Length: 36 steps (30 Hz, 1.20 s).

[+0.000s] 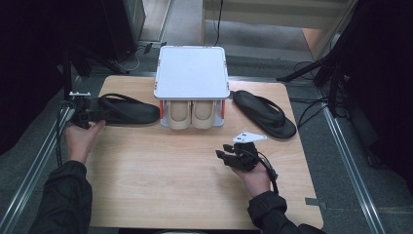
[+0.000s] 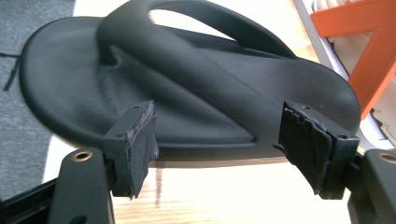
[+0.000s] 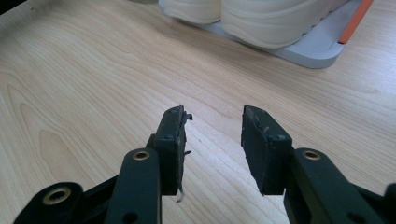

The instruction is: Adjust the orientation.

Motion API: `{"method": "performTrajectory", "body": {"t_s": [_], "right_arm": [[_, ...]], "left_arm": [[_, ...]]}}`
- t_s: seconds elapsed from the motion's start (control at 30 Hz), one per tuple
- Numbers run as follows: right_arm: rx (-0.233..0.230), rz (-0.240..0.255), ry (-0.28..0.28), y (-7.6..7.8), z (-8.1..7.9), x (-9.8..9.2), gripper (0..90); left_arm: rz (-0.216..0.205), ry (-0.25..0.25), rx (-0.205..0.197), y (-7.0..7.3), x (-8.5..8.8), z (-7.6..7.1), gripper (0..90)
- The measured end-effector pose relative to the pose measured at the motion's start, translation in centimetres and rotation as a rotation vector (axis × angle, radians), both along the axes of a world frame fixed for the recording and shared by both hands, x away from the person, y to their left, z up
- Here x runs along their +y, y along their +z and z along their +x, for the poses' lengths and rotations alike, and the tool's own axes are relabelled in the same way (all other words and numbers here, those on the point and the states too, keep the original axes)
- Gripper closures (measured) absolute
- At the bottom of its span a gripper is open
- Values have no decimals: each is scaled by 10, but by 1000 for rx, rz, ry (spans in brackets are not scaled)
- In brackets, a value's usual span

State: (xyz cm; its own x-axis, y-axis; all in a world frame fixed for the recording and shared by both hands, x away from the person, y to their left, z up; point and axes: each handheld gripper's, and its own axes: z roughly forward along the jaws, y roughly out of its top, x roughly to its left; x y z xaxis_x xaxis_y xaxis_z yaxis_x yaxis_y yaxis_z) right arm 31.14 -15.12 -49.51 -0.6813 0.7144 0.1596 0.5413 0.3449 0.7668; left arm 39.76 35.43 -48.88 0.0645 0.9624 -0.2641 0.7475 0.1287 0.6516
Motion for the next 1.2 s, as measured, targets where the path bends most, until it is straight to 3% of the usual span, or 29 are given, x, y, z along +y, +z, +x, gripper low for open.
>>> {"method": "performTrajectory", "body": {"t_s": [0.1, 0.2, 0.3, 0.43, 0.6, 0.67, 0.73, 0.9, 1.07, 1.2], "right_arm": [[1, 0, -7, 0, -1, -2, 603], [-5, 1, -14, 1, -3, -5, 603], [-6, -4, -25, 1, -5, -7, 602], [-5, -4, -37, 0, -7, -11, 602], [-10, -5, -47, 0, -10, -14, 602], [-10, -2, -52, 1, -11, -15, 602], [-10, 0, -55, 1, -11, -16, 602], [-9, -2, -58, 0, -12, -17, 602], [-12, -5, -51, 0, -12, -15, 600], [-11, -7, -55, 0, -12, -16, 600]], "left_arm": [[-14, -3, 30, -2, -8, 7, 298], [-63, 14, 38, -6, -11, 12, 289], [-44, 16, 73, -9, -13, 18, 258], [-32, 26, 74, -10, -18, 24, 240], [-67, 62, 51, -12, -20, 30, 200], [-71, 83, 73, -16, -19, 33, 199], [-56, 91, 102, -22, -20, 35, 197], [-26, 96, 50, -17, -22, 35, 205], [6, 89, 88, -24, -27, 43, 206], [54, 98, 81, -25, -33, 47, 255]]}}
